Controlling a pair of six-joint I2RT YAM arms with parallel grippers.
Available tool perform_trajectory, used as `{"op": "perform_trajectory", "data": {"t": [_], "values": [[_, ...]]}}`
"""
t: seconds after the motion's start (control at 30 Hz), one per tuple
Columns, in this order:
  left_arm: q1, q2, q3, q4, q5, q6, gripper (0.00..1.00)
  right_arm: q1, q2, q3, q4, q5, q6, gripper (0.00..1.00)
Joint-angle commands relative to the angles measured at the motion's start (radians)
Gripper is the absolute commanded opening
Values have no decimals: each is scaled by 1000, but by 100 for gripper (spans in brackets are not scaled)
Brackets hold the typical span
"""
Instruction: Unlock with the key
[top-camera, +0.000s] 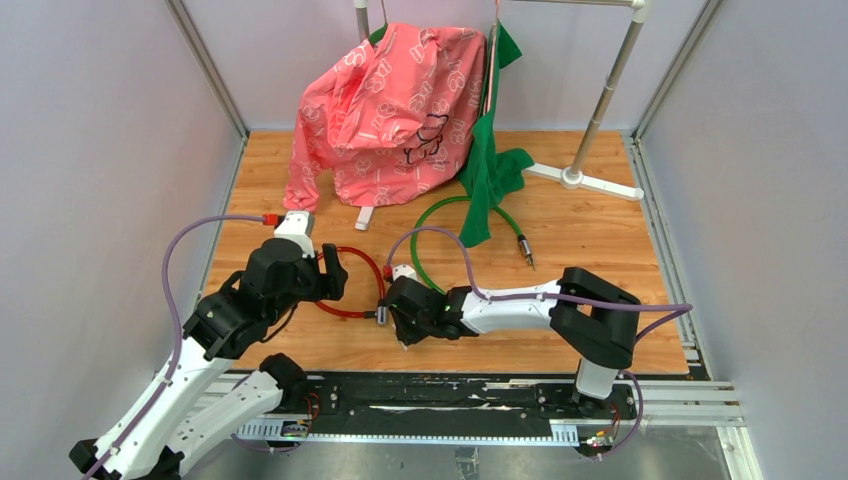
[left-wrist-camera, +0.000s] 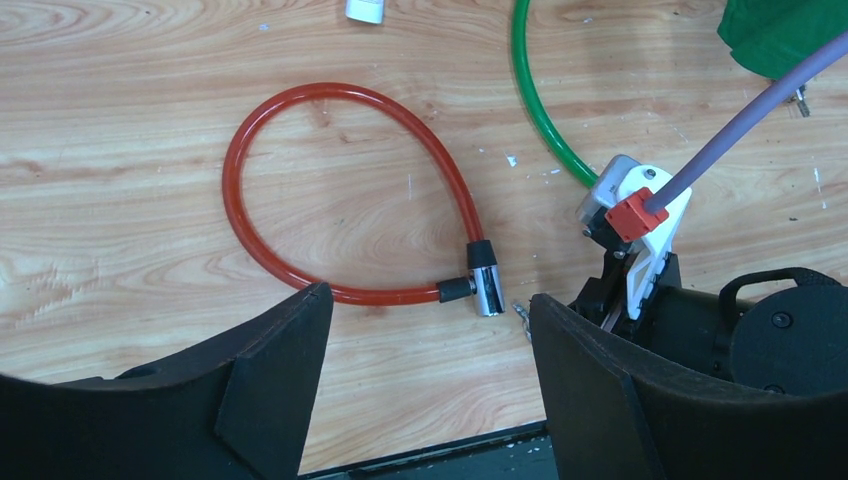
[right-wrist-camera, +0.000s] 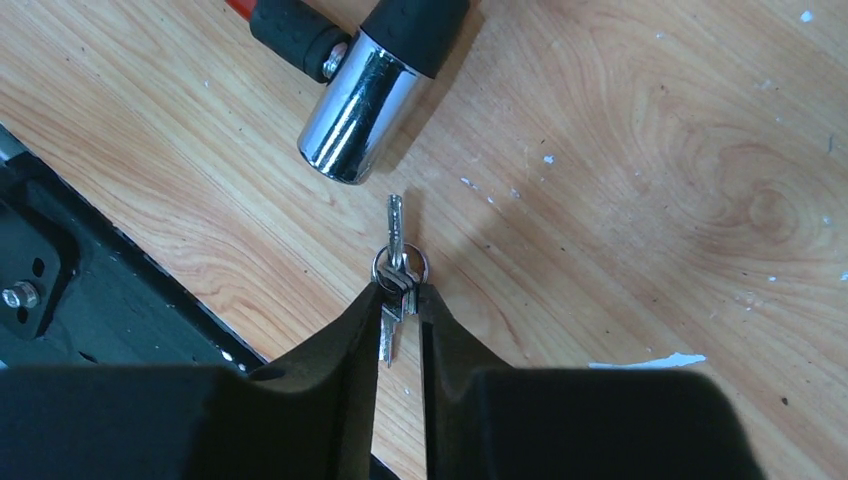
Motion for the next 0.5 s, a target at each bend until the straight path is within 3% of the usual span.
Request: {"op": "perform_trajectory", "data": {"t": [0.0, 0.2, 0.47], "values": [[5, -7, -11, 13, 3, 12, 76, -7, 33, -16, -23, -4, 4, 17], [6, -5, -11, 13, 3, 12, 76, -9, 21, -28, -13, 2, -1, 0], [6, 4, -15, 23, 34, 20, 76, -9, -47, -74, 46, -30, -45, 0]]}}
